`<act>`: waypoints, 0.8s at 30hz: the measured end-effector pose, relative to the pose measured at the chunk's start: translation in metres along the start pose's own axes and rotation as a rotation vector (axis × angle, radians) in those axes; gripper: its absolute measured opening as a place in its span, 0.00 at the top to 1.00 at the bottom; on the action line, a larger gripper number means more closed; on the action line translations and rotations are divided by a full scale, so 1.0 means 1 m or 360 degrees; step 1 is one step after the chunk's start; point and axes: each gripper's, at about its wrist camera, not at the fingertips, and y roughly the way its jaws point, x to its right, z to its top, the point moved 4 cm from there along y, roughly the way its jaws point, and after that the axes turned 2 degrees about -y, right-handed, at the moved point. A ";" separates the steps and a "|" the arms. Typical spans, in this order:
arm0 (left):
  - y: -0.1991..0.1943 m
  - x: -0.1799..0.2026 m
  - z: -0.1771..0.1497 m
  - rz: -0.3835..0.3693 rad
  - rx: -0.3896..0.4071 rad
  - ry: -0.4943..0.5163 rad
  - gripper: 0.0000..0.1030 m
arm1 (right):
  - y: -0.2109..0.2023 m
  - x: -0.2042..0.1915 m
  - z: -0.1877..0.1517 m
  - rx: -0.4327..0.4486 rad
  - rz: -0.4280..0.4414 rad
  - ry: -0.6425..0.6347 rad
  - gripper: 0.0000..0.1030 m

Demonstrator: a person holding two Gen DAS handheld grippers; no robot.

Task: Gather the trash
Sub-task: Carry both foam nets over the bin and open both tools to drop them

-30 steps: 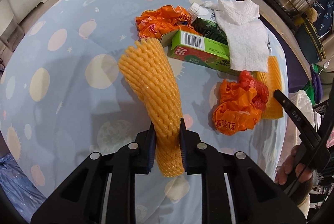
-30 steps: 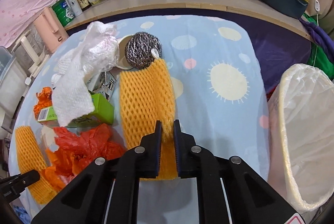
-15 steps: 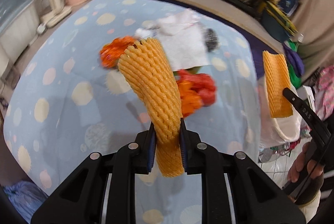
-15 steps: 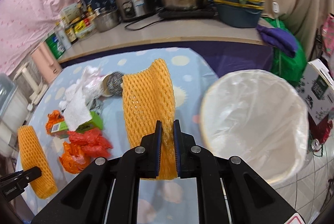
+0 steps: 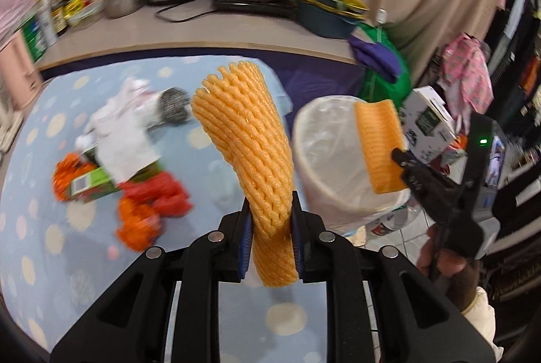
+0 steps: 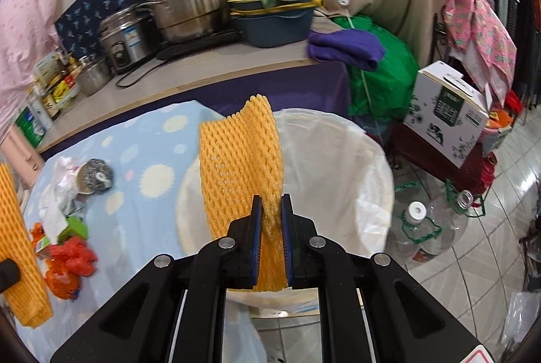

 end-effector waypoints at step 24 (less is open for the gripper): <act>0.128 0.102 0.043 -0.0232 -0.0189 0.0264 0.78 | 0.042 0.042 -0.003 -0.0096 -0.0091 0.0127 0.85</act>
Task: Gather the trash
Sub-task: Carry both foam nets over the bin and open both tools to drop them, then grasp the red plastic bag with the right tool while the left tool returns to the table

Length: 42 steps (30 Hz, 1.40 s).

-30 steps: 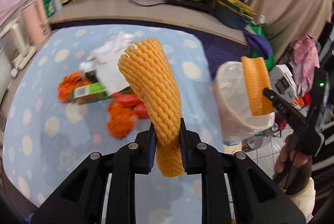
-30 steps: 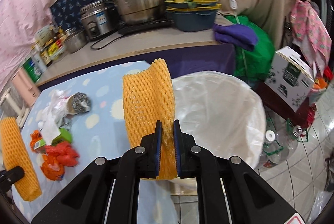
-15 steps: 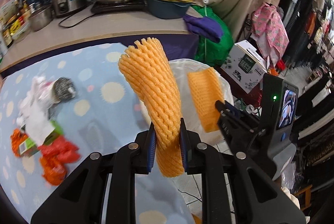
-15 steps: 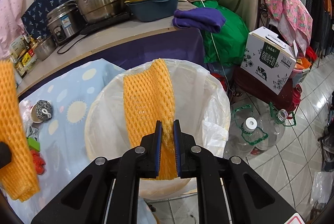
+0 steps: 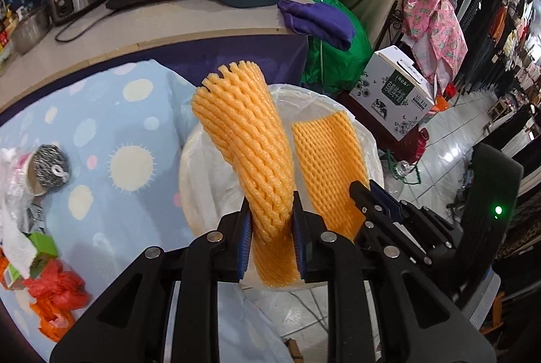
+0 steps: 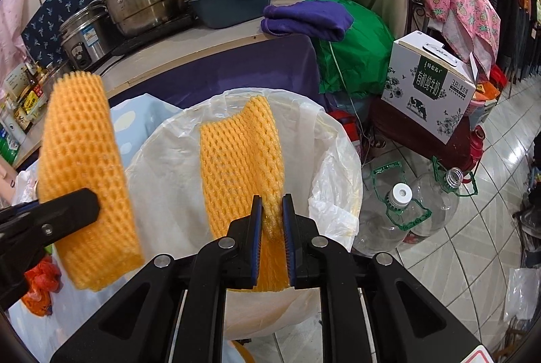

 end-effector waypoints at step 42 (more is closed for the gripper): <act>-0.113 -0.163 -0.069 0.0730 0.0269 -0.0593 0.22 | -0.069 -0.114 -0.002 0.0156 0.0334 -0.0237 0.52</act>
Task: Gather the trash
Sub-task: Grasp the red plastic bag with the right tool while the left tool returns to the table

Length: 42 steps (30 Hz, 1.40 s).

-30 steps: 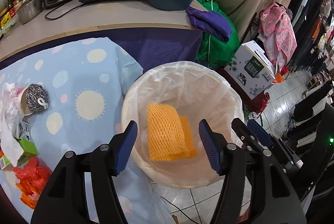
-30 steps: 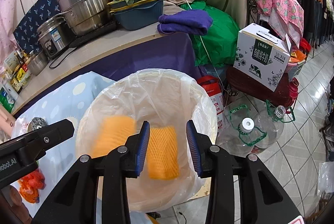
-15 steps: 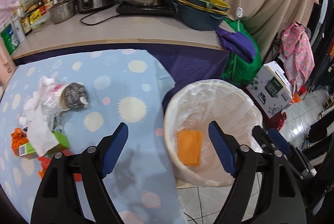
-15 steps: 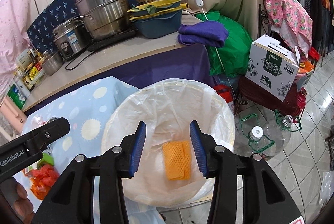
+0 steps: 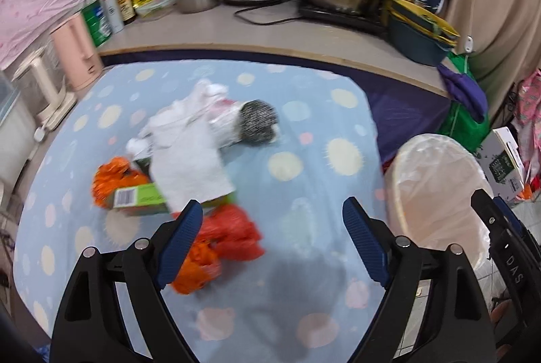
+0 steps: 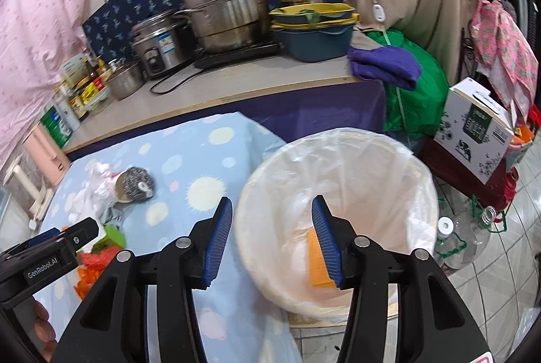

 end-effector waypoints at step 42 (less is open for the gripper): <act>0.017 -0.169 -0.087 0.0214 -0.0231 -0.0361 0.11 | 0.100 -0.208 -0.090 -0.0487 0.0419 -0.0502 0.59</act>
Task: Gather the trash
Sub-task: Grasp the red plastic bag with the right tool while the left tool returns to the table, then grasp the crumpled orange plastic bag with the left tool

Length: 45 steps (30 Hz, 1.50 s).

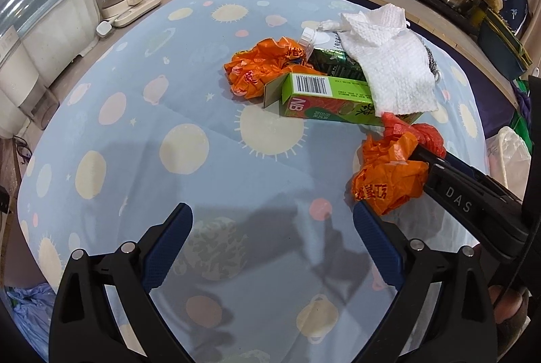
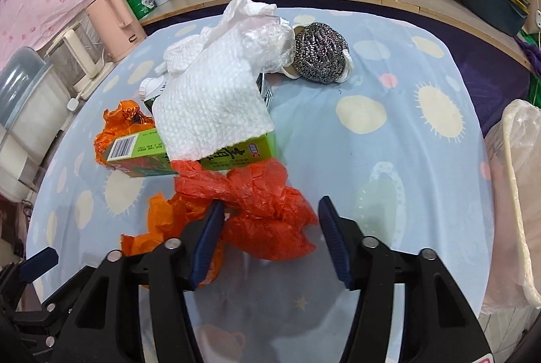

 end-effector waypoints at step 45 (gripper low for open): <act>0.024 0.091 0.000 -0.0118 -0.0071 0.0243 0.48 | -0.080 0.090 -0.029 0.0175 -0.0135 0.0290 0.65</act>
